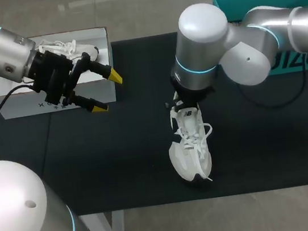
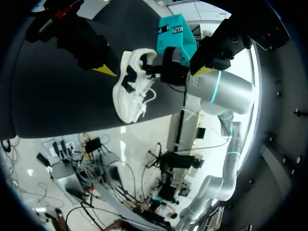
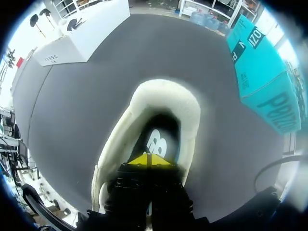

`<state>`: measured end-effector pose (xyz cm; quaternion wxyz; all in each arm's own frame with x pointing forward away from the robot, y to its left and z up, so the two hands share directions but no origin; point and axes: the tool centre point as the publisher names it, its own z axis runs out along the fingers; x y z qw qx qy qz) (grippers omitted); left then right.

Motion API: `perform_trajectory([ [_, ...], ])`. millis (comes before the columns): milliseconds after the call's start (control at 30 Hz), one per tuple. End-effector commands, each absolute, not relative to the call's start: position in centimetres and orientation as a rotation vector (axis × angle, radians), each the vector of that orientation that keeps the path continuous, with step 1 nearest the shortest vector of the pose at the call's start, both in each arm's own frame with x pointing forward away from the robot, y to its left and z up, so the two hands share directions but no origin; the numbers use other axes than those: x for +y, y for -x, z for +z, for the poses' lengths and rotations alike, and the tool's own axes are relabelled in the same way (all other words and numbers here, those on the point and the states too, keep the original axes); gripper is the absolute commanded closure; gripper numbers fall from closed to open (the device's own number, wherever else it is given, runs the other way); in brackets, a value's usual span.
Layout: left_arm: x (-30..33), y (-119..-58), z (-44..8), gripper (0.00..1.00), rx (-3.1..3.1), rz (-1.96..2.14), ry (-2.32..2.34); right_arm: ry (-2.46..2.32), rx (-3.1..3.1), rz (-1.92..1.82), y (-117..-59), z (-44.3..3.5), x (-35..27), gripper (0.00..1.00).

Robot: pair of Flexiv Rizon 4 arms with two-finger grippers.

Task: Take the shoe out of the shoebox, open the shoe tongue, remove and reinsert the insole, then place the shoe into the shoebox

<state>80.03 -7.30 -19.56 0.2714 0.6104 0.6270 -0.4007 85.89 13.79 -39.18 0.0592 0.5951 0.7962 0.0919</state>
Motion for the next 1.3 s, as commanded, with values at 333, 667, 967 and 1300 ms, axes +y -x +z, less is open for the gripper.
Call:
perform_trajectory([
  [333,-7.3,-80.0,-19.5,0.0,1.69,-1.077,-1.646,-1.82,2.496,0.23,-85.4,-35.3,13.9,1.0],
  [667,-7.3,-80.0,-19.5,0.0,1.69,-1.077,-1.646,-1.864,2.549,0.172,-84.5,-37.7,14.6,0.99],
  [967,-7.3,-80.0,-19.5,0.0,1.69,-1.077,-1.646,-1.889,2.543,0.176,-84.1,-38.2,14.6,0.0],
  [1300,-7.3,-80.0,-19.5,0.0,1.69,-1.077,-1.646,-1.868,2.51,0.255,-84.4,-36.5,14.5,0.0],
])
